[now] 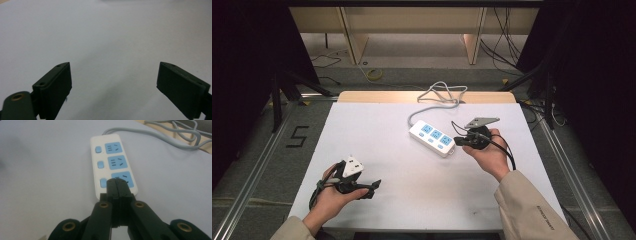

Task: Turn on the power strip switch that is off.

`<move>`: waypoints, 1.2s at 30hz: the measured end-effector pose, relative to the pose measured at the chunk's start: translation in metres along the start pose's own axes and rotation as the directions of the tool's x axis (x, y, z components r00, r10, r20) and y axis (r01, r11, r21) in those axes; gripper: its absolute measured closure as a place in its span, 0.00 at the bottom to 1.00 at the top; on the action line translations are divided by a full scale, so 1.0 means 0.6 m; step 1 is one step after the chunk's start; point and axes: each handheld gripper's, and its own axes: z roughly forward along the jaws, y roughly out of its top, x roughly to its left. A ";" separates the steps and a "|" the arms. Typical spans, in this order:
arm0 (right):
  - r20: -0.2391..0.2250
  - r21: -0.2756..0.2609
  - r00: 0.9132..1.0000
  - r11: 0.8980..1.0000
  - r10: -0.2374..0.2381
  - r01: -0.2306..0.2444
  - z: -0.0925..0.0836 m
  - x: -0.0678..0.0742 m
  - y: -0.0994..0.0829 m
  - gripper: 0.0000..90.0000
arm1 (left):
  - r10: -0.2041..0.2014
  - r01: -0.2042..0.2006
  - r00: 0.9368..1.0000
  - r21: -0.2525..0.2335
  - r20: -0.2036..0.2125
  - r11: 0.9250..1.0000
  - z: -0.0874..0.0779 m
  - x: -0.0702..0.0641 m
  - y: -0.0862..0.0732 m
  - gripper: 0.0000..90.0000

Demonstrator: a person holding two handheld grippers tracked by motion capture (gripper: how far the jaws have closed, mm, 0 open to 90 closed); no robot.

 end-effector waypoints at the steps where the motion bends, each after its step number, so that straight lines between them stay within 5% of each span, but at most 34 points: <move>1: 0.000 0.002 1.000 1.000 -0.002 0.002 0.002 0.001 0.002 1.00 | 0.004 -0.004 1.000 0.003 0.001 1.000 0.000 0.000 0.000 0.13; 36: -0.010 0.061 1.000 0.998 -0.027 0.027 0.068 0.010 0.058 1.00 | 0.009 -0.009 1.000 0.003 0.002 1.000 0.000 -0.002 0.001 0.13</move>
